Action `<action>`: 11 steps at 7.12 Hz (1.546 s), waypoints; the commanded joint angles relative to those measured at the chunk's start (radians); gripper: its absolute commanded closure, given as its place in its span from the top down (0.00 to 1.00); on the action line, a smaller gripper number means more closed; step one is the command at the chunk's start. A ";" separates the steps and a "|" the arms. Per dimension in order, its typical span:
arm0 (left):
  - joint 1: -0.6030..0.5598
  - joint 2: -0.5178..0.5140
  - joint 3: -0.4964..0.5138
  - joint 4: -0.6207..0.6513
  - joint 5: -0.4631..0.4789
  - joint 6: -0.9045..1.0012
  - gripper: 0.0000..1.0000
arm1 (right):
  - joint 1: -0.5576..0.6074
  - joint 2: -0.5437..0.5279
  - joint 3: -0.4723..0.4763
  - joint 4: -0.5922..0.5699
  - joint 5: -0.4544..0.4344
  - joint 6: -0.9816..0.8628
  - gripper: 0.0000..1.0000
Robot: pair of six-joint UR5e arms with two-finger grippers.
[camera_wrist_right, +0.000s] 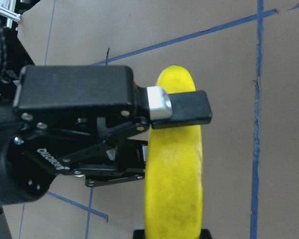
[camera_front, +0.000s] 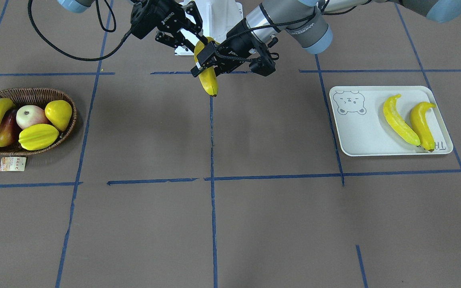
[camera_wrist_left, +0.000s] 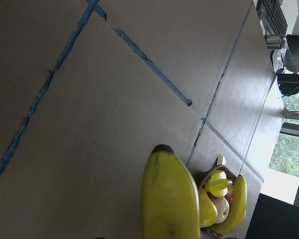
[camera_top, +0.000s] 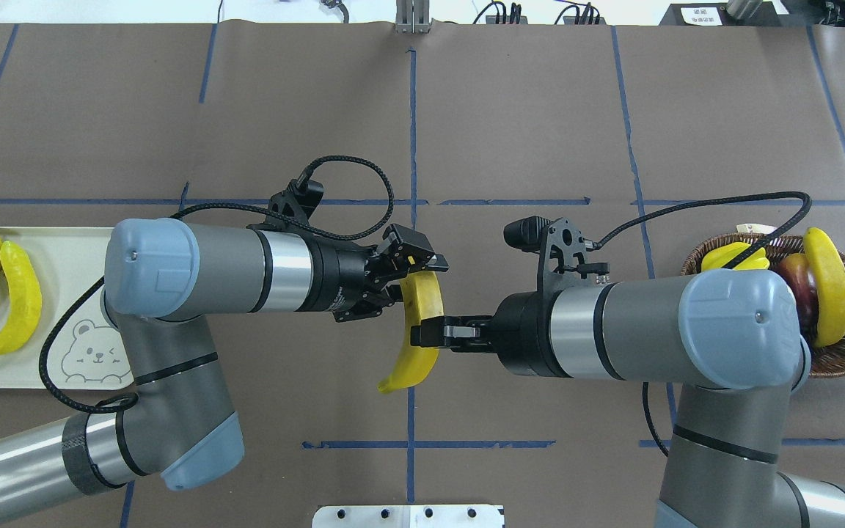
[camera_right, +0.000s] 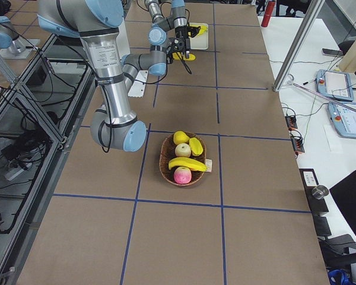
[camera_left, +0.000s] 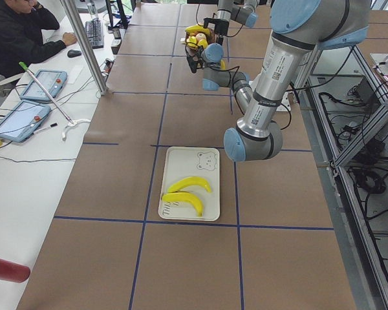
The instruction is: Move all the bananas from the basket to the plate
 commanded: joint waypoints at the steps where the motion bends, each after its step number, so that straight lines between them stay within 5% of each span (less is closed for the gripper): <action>1: 0.001 0.003 -0.002 0.000 -0.002 0.001 0.00 | 0.000 0.002 0.006 -0.005 0.004 0.000 1.00; 4: -0.024 0.015 -0.013 0.013 -0.008 0.007 0.00 | 0.010 -0.003 0.026 -0.017 0.004 0.000 1.00; 6: -0.167 0.087 -0.018 0.179 -0.152 0.082 0.00 | 0.037 -0.003 0.072 -0.125 0.002 0.000 1.00; 8: -0.238 0.288 -0.106 0.310 -0.156 0.365 0.00 | 0.086 -0.021 0.100 -0.233 0.005 -0.005 1.00; 11: -0.321 0.527 -0.102 0.319 -0.147 0.576 0.00 | 0.145 -0.038 0.104 -0.307 0.008 -0.014 1.00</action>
